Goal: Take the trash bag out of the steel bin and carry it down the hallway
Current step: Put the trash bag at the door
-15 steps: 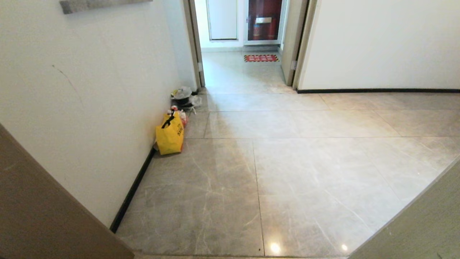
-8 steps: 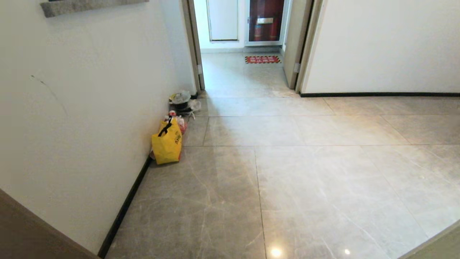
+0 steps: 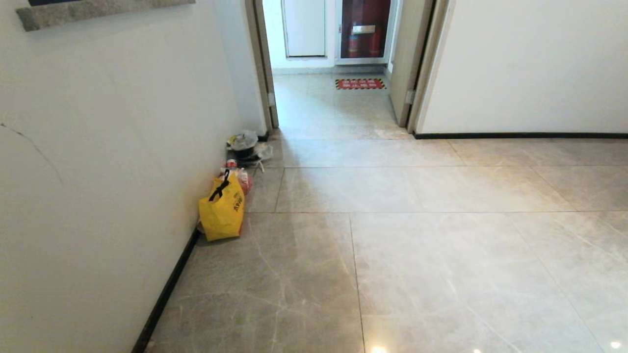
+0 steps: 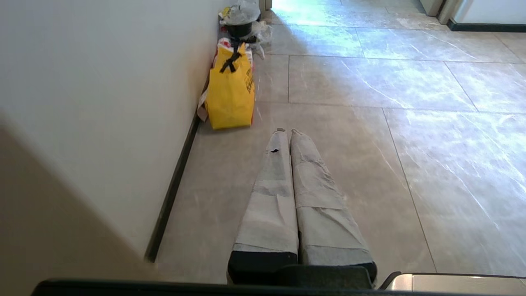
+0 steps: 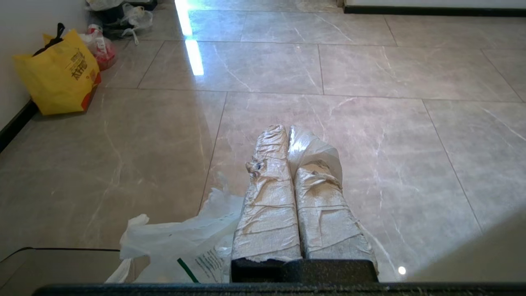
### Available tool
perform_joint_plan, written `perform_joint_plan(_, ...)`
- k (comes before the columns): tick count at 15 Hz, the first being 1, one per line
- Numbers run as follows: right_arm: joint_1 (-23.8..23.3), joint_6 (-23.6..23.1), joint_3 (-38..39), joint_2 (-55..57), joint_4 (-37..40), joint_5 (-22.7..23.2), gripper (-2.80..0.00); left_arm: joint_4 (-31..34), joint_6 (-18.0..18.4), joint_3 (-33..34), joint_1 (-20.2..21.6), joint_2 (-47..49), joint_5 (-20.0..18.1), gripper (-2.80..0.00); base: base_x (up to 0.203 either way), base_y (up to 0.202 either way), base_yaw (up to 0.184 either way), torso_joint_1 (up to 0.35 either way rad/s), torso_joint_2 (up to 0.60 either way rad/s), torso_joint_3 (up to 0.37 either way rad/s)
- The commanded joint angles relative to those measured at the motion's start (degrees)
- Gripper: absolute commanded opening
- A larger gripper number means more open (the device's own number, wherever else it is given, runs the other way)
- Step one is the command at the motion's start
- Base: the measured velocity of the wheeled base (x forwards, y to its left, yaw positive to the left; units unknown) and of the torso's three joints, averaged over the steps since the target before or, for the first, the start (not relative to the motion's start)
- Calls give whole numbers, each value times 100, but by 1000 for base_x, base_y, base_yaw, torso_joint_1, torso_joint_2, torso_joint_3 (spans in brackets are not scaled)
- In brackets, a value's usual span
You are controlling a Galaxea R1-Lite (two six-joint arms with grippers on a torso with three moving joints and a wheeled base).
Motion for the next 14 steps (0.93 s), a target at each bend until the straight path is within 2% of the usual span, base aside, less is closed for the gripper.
perform_joint_plan(1,3,-3,0,0,2,3,-280,0,-2,0,0,0,5,-280,191,0,-2,2,5,-2)
perform_joint_plan(14,-4,-12,0,0,2,3,-280,0,-2,0,0,0,6,-280,193,0,0,2,1,2)
